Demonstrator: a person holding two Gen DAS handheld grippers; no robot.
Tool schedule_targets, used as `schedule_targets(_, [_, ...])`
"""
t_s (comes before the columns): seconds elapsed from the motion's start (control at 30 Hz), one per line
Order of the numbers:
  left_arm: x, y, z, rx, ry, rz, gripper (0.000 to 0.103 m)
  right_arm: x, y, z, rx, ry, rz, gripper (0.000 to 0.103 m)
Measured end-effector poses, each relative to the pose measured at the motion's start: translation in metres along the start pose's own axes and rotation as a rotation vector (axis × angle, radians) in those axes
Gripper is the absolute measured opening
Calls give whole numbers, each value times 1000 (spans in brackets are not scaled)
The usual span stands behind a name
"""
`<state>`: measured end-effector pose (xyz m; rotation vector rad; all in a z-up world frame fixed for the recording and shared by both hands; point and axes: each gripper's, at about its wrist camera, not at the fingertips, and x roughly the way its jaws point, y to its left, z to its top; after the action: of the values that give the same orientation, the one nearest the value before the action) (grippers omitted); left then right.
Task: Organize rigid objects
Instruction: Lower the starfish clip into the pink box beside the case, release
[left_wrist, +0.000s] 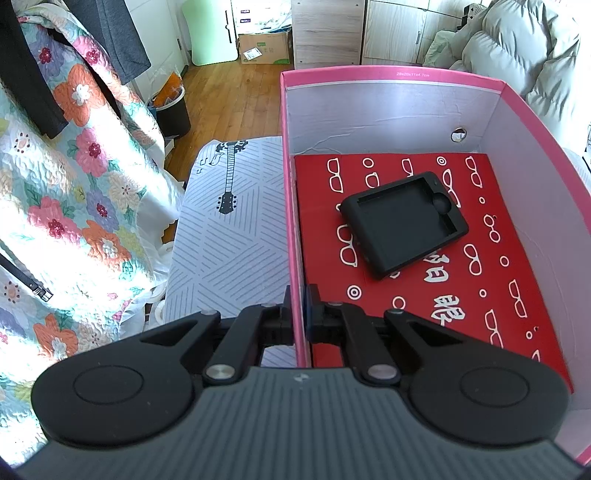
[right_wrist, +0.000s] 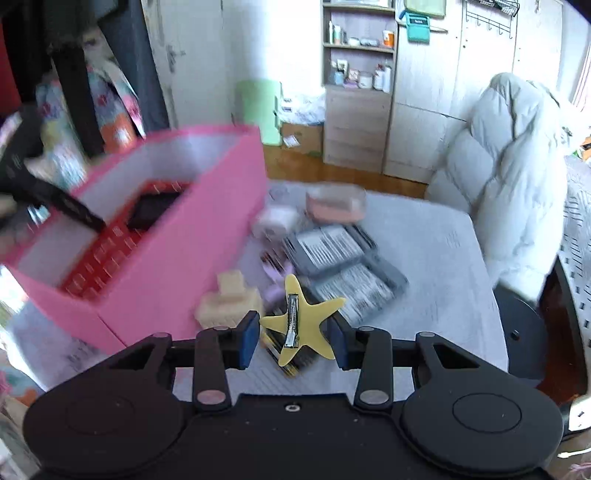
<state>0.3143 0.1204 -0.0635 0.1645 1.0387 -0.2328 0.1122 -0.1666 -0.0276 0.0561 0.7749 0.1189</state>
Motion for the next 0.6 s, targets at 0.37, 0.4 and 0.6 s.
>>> schedule_targets(0.37, [1, -2, 0, 3, 1, 2, 3, 10, 66, 74, -154, -37, 220, 46])
schedule_targets(0.4, [1, -3, 0, 3, 1, 2, 3, 20, 71, 79, -180, -25, 205, 46])
schedule_targets(0.6, [0, -1, 0, -4, 1, -4, 3, 82, 101, 100, -456, 39, 94, 46])
